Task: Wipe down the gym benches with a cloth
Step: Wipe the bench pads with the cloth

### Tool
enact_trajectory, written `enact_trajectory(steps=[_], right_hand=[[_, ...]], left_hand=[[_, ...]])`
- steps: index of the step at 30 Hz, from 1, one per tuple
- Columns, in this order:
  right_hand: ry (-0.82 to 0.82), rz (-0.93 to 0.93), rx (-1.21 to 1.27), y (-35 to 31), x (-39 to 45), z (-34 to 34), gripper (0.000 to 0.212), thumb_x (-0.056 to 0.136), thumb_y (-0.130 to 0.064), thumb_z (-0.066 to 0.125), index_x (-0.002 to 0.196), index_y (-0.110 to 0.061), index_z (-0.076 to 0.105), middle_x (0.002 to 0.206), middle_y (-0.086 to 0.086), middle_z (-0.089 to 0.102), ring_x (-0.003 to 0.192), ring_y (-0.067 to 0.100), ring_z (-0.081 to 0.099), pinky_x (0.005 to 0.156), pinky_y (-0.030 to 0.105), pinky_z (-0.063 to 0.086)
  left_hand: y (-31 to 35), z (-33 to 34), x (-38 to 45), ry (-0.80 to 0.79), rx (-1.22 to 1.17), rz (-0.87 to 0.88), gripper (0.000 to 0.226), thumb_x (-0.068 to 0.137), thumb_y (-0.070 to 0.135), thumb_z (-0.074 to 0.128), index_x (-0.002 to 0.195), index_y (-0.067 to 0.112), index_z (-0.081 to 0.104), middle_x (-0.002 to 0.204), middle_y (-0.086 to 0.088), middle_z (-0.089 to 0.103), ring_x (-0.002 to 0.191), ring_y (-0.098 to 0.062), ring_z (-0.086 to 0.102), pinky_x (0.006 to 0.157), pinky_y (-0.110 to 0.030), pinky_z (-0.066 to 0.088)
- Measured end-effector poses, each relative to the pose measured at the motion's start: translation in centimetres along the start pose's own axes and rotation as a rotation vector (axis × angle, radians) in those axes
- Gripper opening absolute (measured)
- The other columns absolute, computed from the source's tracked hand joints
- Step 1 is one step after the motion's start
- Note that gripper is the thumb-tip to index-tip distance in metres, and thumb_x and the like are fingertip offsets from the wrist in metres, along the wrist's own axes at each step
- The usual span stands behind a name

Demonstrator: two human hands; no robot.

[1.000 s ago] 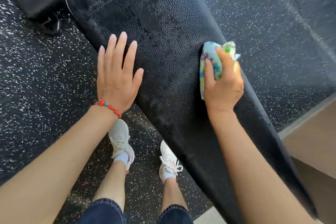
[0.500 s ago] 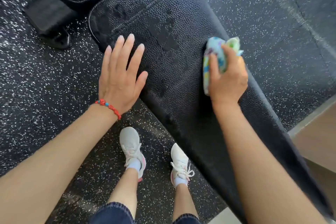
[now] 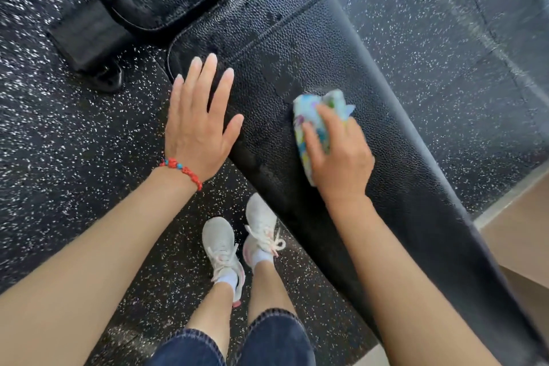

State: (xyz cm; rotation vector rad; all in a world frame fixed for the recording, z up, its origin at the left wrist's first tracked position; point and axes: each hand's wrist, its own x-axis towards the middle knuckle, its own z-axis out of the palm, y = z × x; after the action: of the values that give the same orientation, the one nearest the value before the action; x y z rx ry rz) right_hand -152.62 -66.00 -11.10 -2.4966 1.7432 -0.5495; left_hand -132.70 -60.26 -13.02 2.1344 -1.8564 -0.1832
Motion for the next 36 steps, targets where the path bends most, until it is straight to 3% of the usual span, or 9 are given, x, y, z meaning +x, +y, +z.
enact_trajectory(steps=[4, 6, 15, 17, 22, 24, 31, 33, 36], right_hand=[[0.031, 0.271, 0.074, 0.5, 5.9, 0.6, 0.036, 0.085, -0.037, 0.054, 0.11, -0.014, 0.066, 0.089, 0.014, 0.066, 0.079, 0.031, 0.063, 0.064, 0.032, 0.041], [0.052, 0.285, 0.051, -0.1, 5.6, 0.5, 0.035, 0.085, -0.037, 0.052, 0.109, -0.016, 0.066, 0.087, 0.012, 0.066, 0.077, 0.029, 0.063, 0.059, 0.032, 0.045], [-0.1, -0.312, 0.12, -3.3, 2.1, 0.9, 0.025, 0.088, -0.037, 0.057, 0.1, -0.019, 0.069, 0.067, 0.006, 0.058, 0.057, 0.022, 0.055, 0.052, 0.03, 0.039], [-0.078, -0.235, 0.049, -2.2, 4.9, 1.4, 0.028, 0.086, -0.039, 0.056, 0.101, -0.019, 0.069, 0.07, 0.008, 0.06, 0.06, 0.025, 0.058, 0.053, 0.032, 0.041], [0.0, 0.223, 0.089, -2.7, 10.1, 2.3, 0.033, 0.085, -0.037, 0.053, 0.109, -0.017, 0.065, 0.084, 0.01, 0.065, 0.073, 0.027, 0.062, 0.057, 0.03, 0.045], [-0.019, 0.196, 0.127, -4.4, 8.4, 2.4, 0.033, 0.085, -0.037, 0.053, 0.108, -0.018, 0.066, 0.083, 0.01, 0.064, 0.072, 0.026, 0.062, 0.055, 0.03, 0.046], [-0.159, -0.292, 0.195, -6.8, 5.5, 2.3, 0.028, 0.087, -0.039, 0.055, 0.101, -0.019, 0.069, 0.068, 0.007, 0.058, 0.057, 0.024, 0.056, 0.045, 0.031, 0.044], [-0.13, -0.269, 0.142, -5.6, 7.3, 2.5, 0.035, 0.09, -0.044, 0.048, 0.102, -0.019, 0.069, 0.071, 0.009, 0.061, 0.061, 0.026, 0.059, 0.046, 0.031, 0.045], [-0.066, 0.01, 0.1, -4.3, 11.2, 2.9, 0.036, 0.087, -0.043, 0.051, 0.108, -0.018, 0.066, 0.082, 0.013, 0.064, 0.07, 0.03, 0.062, 0.052, 0.027, 0.041]], left_hand=[[-0.1, -0.2, 0.2, 0.008, -0.011, 0.007, 0.053, 0.097, 0.032, 0.039, 0.141, 0.004, 0.035, 0.149, -0.022, 0.029, 0.138, -0.037, 0.022, 0.113, -0.049, 0.014], [-0.1, -0.2, 0.2, 0.005, -0.021, 0.002, 0.053, 0.097, 0.032, 0.039, 0.141, 0.004, 0.036, 0.149, -0.022, 0.029, 0.138, -0.037, 0.022, 0.113, -0.048, 0.014], [-0.9, -0.9, 0.5, 0.033, -0.089, -0.081, 0.05, 0.097, 0.027, 0.039, 0.14, 0.002, 0.037, 0.148, -0.021, 0.031, 0.138, -0.035, 0.022, 0.112, -0.047, 0.015], [-1.6, -1.2, 0.8, 0.04, -0.082, -0.119, 0.05, 0.097, 0.028, 0.037, 0.14, 0.001, 0.036, 0.148, -0.022, 0.03, 0.138, -0.036, 0.022, 0.113, -0.048, 0.016], [-3.0, -1.3, 2.2, 0.044, -0.068, -0.154, 0.051, 0.098, 0.027, 0.037, 0.142, 0.0, 0.034, 0.149, -0.021, 0.029, 0.138, -0.038, 0.023, 0.114, -0.049, 0.019], [-3.0, -1.0, 2.4, 0.045, -0.077, -0.141, 0.05, 0.098, 0.026, 0.037, 0.141, 0.0, 0.034, 0.148, -0.021, 0.03, 0.138, -0.037, 0.025, 0.112, -0.051, 0.023], [-2.9, -0.6, 2.2, 0.049, -0.072, -0.144, 0.051, 0.098, 0.027, 0.037, 0.142, 0.001, 0.033, 0.148, -0.02, 0.031, 0.138, -0.035, 0.026, 0.111, -0.049, 0.023], [-3.1, -0.8, 2.2, 0.047, -0.061, -0.14, 0.051, 0.098, 0.028, 0.036, 0.142, 0.002, 0.033, 0.149, -0.019, 0.031, 0.138, -0.034, 0.026, 0.112, -0.047, 0.021], [-3.4, -1.2, 2.2, 0.033, -0.054, -0.121, 0.052, 0.098, 0.03, 0.037, 0.142, 0.003, 0.035, 0.149, -0.018, 0.032, 0.138, -0.032, 0.025, 0.114, -0.044, 0.017]])
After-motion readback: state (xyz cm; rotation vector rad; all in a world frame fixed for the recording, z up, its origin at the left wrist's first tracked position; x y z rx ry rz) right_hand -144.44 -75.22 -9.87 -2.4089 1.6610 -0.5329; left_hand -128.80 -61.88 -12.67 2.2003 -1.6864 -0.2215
